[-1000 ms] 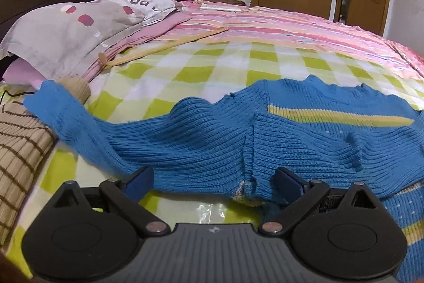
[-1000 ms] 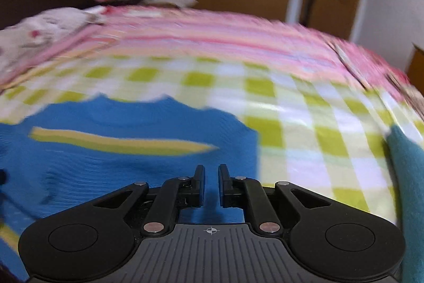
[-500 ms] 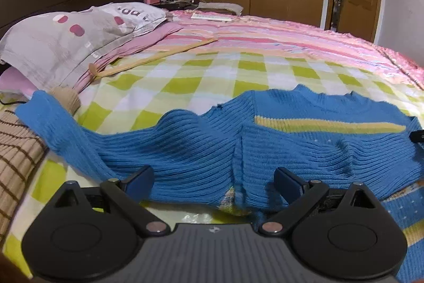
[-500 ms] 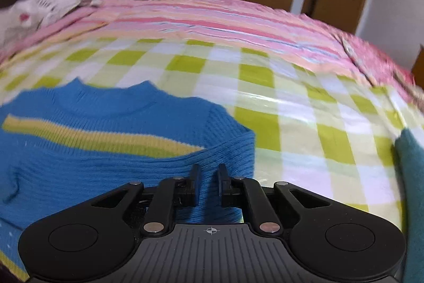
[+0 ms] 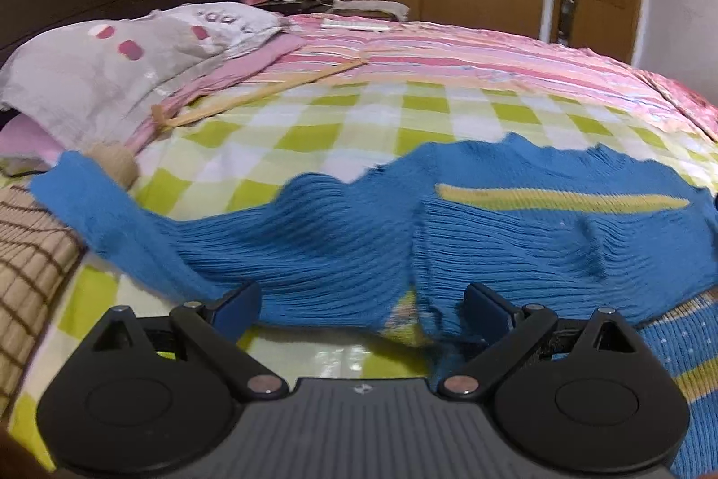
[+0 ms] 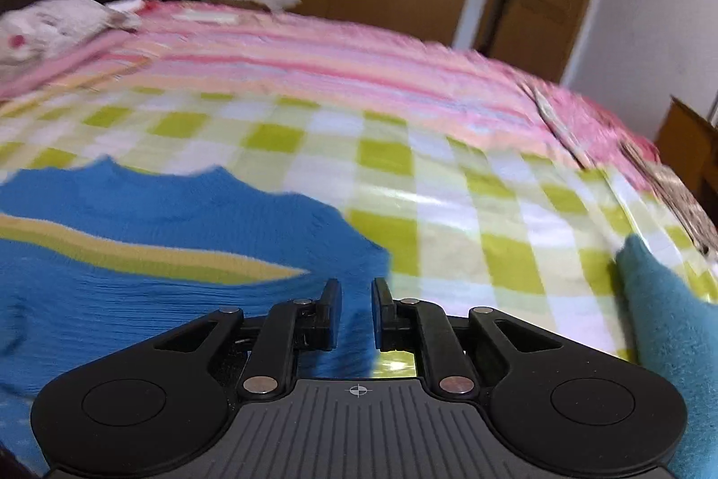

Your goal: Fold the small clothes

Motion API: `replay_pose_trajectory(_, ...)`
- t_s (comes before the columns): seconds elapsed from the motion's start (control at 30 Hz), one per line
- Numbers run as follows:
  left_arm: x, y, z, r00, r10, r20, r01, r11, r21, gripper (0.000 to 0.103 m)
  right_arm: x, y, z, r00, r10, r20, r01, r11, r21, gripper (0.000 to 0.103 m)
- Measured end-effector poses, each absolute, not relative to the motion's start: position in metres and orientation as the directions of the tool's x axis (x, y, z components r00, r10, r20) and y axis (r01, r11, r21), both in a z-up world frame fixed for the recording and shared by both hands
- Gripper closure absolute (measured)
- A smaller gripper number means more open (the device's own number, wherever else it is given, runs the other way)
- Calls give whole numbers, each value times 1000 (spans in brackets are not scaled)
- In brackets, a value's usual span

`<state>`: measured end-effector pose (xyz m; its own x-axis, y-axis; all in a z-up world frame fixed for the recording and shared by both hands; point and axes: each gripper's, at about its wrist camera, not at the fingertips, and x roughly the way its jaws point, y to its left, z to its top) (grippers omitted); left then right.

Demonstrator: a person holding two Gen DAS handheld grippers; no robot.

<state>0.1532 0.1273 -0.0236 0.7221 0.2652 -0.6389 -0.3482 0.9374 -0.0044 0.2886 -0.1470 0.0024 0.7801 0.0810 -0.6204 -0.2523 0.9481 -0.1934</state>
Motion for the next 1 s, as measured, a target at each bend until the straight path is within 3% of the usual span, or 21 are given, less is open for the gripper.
replay_pose_trajectory(0.2, 137, 156, -13, 698, 332, -635, -458, 888, -40, 1, 254, -117, 4, 738, 222, -637, -386, 914, -128, 91)
replay_pose_trajectory(0.37, 125, 195, -14, 647, 371, -666, -560, 824, -85, 1, 243, -93, -12, 663, 255, -703, -459, 881, -113, 89)
replay_pose_trajectory(0.57, 118, 242, -8, 623, 413, -665, -650, 745, -146, 11, 237, -88, -8, 653, 276, -705, -459, 885, -79, 86)
replay_pose_trajectory(0.73, 133, 267, 1, 599, 420, -682, -685, 710, -165, 24, 236, -79, -6, 642, 319, -697, -485, 873, -47, 86)
replay_pose_trajectory(0.9, 157, 276, 1, 529, 445, -723, -715, 693, -97, 33, 232, -69, -8, 624, 368, -690, -514, 858, -8, 86)
replay_pose_trajectory(0.97, 165, 278, -2, 500, 452, -738, -723, 687, -69, 42, 231, -69, -8, 619, 383, -686, -520, 854, 7, 86)
replay_pose_trajectory(1.0, 168, 279, -4, 486, 452, -748, -728, 683, -61, 53, 231, -70, -8, 617, 389, -684, -521, 853, 15, 86)
